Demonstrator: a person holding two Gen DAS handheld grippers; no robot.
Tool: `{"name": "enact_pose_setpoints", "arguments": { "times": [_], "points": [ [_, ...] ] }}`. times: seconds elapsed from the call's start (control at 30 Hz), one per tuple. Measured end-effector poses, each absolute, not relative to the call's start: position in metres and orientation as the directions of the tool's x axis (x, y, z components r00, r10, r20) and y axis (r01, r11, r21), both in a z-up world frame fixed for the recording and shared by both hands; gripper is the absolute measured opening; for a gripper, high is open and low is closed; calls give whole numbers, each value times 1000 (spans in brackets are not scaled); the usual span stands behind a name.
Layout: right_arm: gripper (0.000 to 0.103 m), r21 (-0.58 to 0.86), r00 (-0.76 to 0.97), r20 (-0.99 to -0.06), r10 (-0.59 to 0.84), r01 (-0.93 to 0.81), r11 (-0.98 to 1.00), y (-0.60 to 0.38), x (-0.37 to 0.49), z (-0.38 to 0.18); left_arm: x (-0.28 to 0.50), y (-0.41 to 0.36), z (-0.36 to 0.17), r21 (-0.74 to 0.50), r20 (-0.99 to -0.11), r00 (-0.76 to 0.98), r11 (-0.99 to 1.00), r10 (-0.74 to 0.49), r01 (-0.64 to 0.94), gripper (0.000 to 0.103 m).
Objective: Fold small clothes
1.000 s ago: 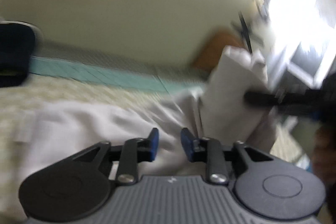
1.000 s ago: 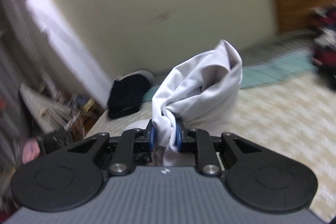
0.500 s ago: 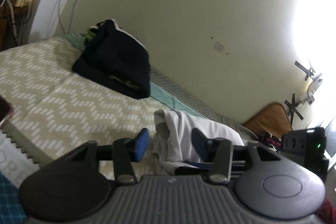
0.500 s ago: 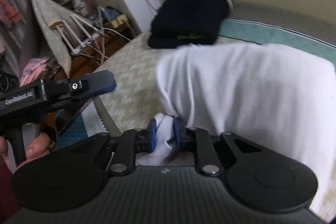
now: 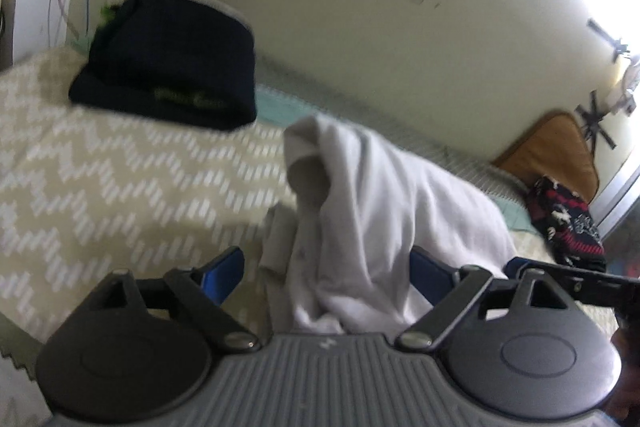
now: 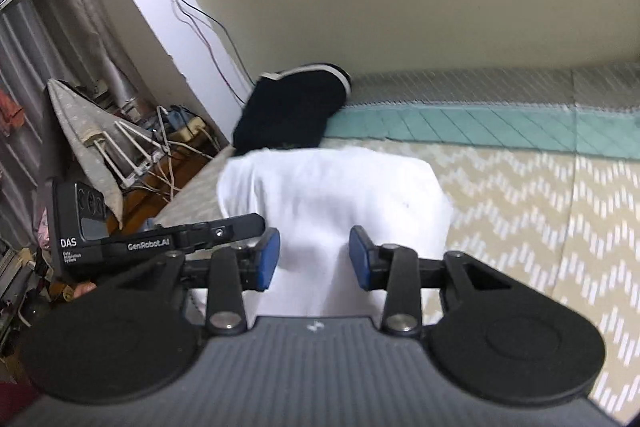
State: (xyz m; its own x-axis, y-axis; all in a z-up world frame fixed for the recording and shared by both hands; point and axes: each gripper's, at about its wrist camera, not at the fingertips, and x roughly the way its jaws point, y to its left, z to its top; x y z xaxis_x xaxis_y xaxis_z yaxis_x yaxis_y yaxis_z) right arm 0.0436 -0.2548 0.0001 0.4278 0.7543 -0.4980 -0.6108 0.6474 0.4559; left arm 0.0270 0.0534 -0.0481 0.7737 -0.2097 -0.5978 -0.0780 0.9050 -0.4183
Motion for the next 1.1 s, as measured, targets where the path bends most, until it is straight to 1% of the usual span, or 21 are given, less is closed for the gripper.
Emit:
{"name": "enact_pose_setpoints", "arguments": {
  "times": [0.03,0.07,0.13,0.23,0.4,0.47,0.57,0.63,0.7,0.8,0.83,0.9,0.97,1.0,1.03,1.1],
  "points": [
    [38,445,427,-515,743,-608,658,-251,46,-4,30,55,-54,-429,-610,762,899,-218,-86,86],
    [38,428,427,-533,730,-608,669,-243,47,-9,29,54,-57,-420,-600,771,904,-213,-77,85],
    [35,387,442,-542,715,-624,679,-233,48,-19,29,46,-59,-354,-597,783,933,-175,-61,85],
    [34,384,461,-518,720,-627,678,-235,46,-23,27,35,-63,-292,-585,801,954,-126,-63,86],
    [34,395,478,-482,734,-629,669,-248,41,-28,25,35,-66,-286,-575,809,956,-123,-59,88],
    [34,420,485,-466,740,-615,668,-257,35,-25,24,34,-65,-284,-575,811,956,-114,-67,93],
    [38,456,504,-416,757,-605,653,-270,21,-20,23,34,-65,-296,-574,811,952,-117,-72,96],
    [48,490,523,-381,763,-585,646,-288,14,-20,21,36,-64,-307,-574,810,949,-125,-71,98],
    [54,521,538,-377,754,-550,653,-305,13,-24,22,38,-64,-326,-573,806,943,-147,-59,102],
    [64,587,522,-400,754,-486,648,-324,22,-37,23,44,-64,-362,-571,801,931,-179,-50,103],
    [65,615,501,-408,763,-467,635,-326,27,-41,23,45,-63,-384,-573,795,922,-198,-48,103],
    [65,649,450,-419,789,-460,607,-322,34,-47,23,53,-60,-486,-572,761,874,-305,-14,103],
    [65,648,403,-441,802,-475,595,-310,42,-52,25,58,-62,-590,-548,717,807,-431,34,103],
    [65,647,380,-452,807,-483,590,-302,47,-55,26,57,-62,-586,-548,717,809,-431,37,103],
    [67,656,363,-442,820,-492,572,-294,51,-57,26,55,-63,-574,-549,719,817,-426,47,103],
    [68,660,358,-431,828,-501,560,-280,57,-60,27,48,-65,-549,-542,730,833,-416,68,102]
  ]
}}
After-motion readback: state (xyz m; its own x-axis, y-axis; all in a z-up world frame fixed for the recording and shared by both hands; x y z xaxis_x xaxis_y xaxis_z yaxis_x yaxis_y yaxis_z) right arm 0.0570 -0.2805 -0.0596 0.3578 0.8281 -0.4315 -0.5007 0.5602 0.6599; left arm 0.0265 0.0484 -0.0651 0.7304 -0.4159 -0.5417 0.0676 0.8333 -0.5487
